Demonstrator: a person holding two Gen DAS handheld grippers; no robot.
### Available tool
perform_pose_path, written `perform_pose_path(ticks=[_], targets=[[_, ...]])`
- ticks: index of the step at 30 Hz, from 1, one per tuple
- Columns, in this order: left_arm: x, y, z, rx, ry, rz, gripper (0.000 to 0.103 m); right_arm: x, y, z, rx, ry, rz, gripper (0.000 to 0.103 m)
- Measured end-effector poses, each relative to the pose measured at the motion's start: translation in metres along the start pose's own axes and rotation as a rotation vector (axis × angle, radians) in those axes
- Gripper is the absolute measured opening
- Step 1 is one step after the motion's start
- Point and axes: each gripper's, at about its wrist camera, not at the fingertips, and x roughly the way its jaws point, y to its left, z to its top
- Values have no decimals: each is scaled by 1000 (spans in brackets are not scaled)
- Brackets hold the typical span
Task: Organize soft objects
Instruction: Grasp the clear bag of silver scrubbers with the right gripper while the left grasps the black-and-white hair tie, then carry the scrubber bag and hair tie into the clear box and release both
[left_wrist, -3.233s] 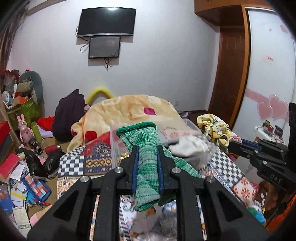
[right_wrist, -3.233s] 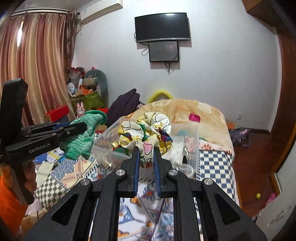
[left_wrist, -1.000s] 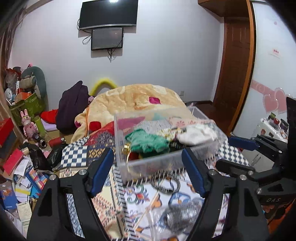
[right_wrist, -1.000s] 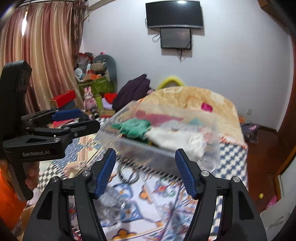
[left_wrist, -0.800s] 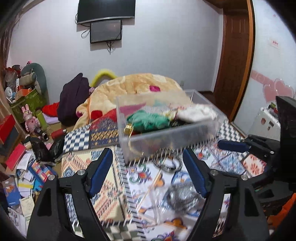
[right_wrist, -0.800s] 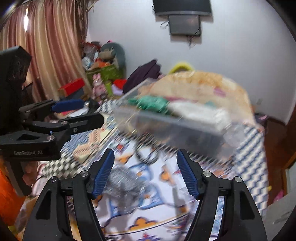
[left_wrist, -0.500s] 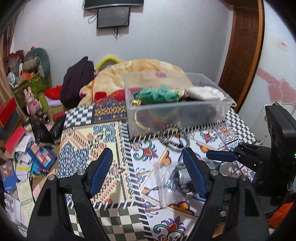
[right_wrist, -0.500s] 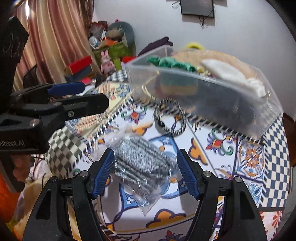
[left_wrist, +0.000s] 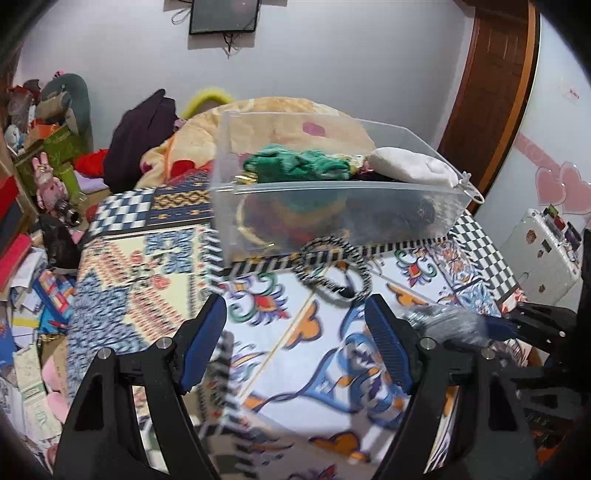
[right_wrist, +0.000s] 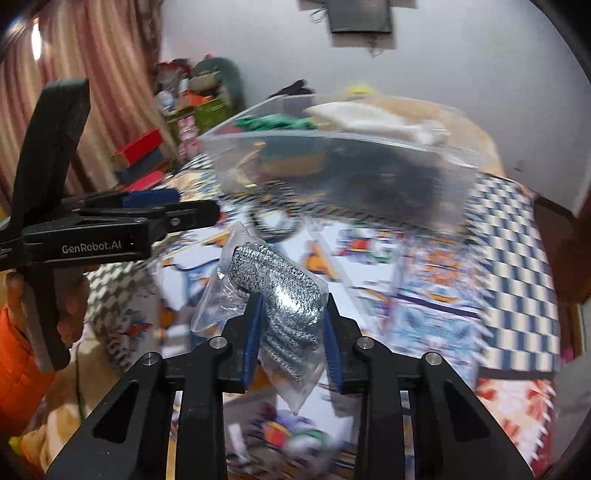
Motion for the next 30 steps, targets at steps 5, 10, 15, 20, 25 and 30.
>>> perform_pose_path(ticks=[5, 10, 15, 20, 25, 30], targets=[[20, -16, 10, 18, 36, -52, 78, -22, -33, -3, 96, -38, -87, 25], [41, -29, 16, 44, 71, -37, 76, -45, -50, -4, 146, -84, -129, 24], [54, -35, 12, 81, 89, -3, 57, -64, -51, 0, 145, -131, -144, 24], [52, -39, 6, 125, 72, -6, 28, -64, -50, 5, 139, -147, -137, 24], [38, -30, 1, 110, 63, -23, 16, -65, -49, 9, 133, -165, -130, 24], [10, -24, -1, 102, 10, -29, 12, -70, -43, 18, 121, -193, -124, 24]])
